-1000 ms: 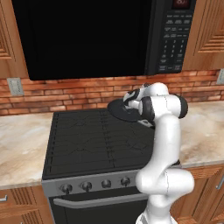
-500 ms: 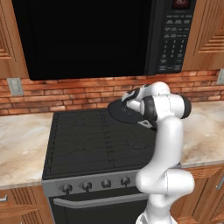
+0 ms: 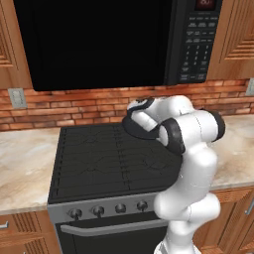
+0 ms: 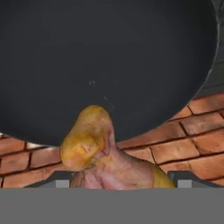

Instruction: Take the chicken drumsticks from the pan and place one on each plate on the dining counter.

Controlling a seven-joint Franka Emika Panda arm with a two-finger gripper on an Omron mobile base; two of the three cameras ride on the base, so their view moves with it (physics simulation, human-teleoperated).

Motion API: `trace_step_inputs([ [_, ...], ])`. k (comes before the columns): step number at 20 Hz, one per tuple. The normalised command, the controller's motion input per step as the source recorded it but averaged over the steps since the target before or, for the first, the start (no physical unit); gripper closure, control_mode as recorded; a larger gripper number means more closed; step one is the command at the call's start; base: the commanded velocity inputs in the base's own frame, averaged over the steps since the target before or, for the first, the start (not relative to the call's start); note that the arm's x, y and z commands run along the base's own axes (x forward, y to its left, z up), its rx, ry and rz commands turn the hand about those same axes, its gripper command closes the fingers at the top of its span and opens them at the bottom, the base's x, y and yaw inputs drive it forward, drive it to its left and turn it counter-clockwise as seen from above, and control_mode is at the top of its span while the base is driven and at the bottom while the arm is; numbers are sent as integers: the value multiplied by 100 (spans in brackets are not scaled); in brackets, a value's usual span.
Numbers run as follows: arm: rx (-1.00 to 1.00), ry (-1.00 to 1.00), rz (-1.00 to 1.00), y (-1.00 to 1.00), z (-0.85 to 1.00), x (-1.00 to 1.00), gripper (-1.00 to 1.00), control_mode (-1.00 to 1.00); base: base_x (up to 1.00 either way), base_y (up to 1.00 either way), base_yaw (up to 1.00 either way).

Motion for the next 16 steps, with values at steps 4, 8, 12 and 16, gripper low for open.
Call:
trace_step_inputs([
  [4, 0, -23, 6, -57, 37, -100, 100, -100, 0, 0, 0],
  [8, 0, -10, 12, -66, 38, -100, 100, -100, 0, 0, 0],
  [12, -1, -1, 15, -69, 4, -100, 100, -100, 0, 0, 0],
  [16, -6, 0, 14, -60, 2, -100, 100, -100, 0, 0, 0],
])
